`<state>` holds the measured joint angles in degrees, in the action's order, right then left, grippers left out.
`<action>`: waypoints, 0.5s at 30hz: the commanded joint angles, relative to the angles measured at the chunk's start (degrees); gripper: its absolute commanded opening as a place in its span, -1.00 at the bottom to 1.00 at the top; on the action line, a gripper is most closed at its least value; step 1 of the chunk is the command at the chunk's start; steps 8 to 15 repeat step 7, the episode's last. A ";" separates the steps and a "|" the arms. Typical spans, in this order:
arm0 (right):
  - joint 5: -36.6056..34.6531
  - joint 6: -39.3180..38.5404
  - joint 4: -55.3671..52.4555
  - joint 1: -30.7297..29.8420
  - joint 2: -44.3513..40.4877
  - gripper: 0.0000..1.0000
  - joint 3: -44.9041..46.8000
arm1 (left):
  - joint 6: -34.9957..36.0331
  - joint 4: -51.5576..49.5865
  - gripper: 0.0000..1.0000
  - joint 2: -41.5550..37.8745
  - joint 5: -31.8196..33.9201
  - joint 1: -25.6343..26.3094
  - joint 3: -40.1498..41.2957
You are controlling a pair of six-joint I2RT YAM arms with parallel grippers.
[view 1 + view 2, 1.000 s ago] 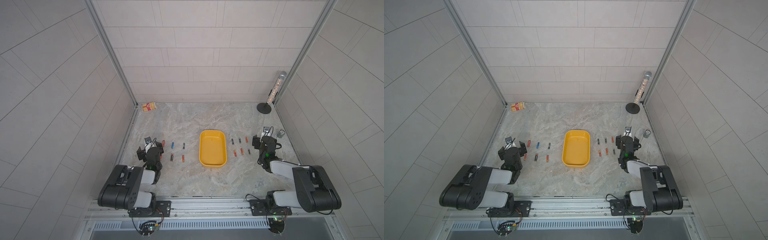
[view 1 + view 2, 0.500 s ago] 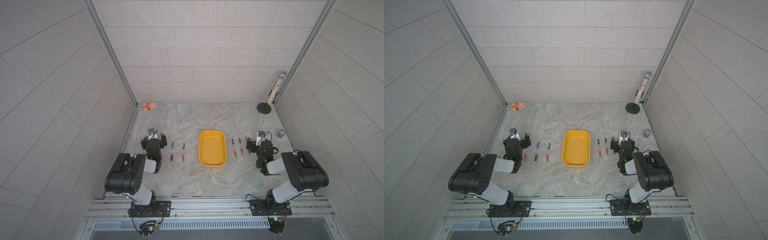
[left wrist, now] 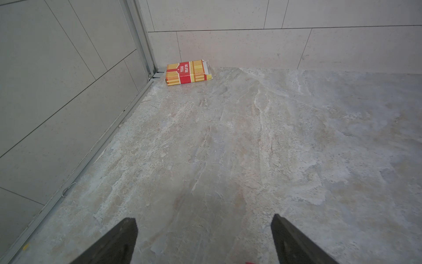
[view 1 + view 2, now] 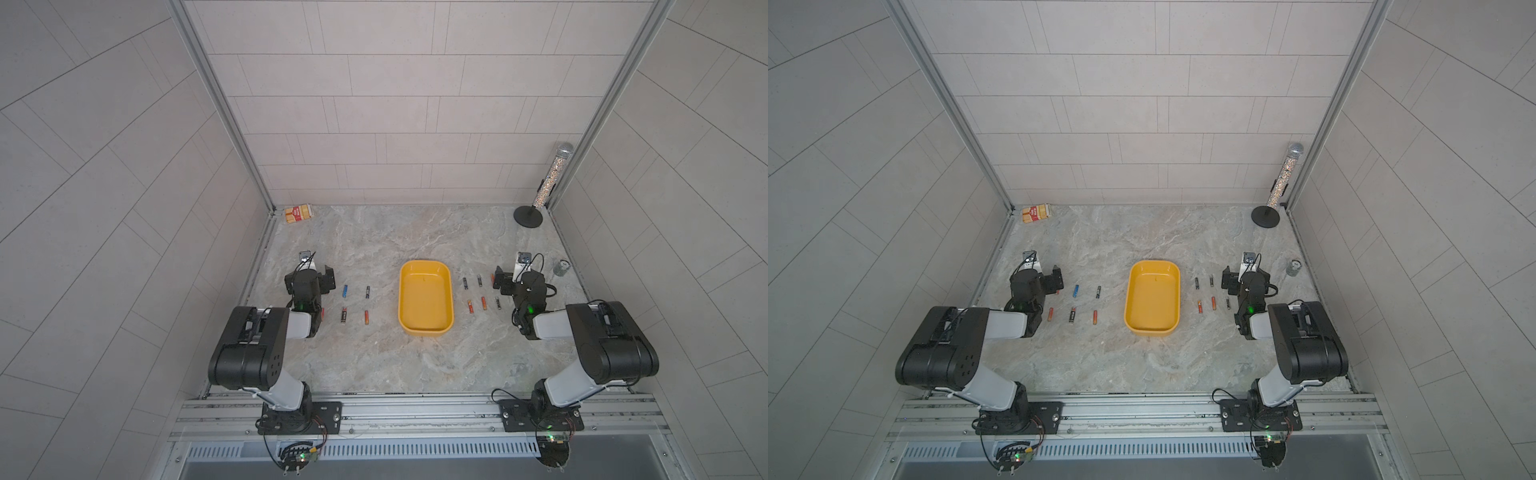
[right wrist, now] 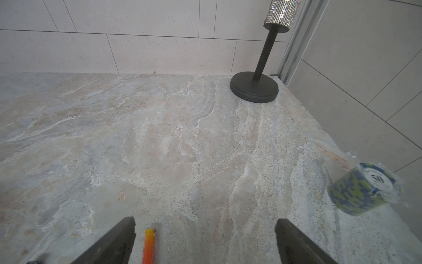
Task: Take the batteries out of the storage box
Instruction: Reset both arms
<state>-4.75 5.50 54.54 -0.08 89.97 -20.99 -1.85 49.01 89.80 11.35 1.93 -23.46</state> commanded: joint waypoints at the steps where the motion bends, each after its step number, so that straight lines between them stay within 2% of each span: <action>1: -0.56 -0.52 -0.96 -0.13 -0.46 0.99 -0.28 | -0.26 -0.98 1.00 0.76 0.12 0.00 -0.97; 15: -0.52 -0.54 -0.94 -0.15 -0.41 0.99 -0.26 | 0.17 -0.78 1.00 -0.34 -0.57 -0.01 -0.27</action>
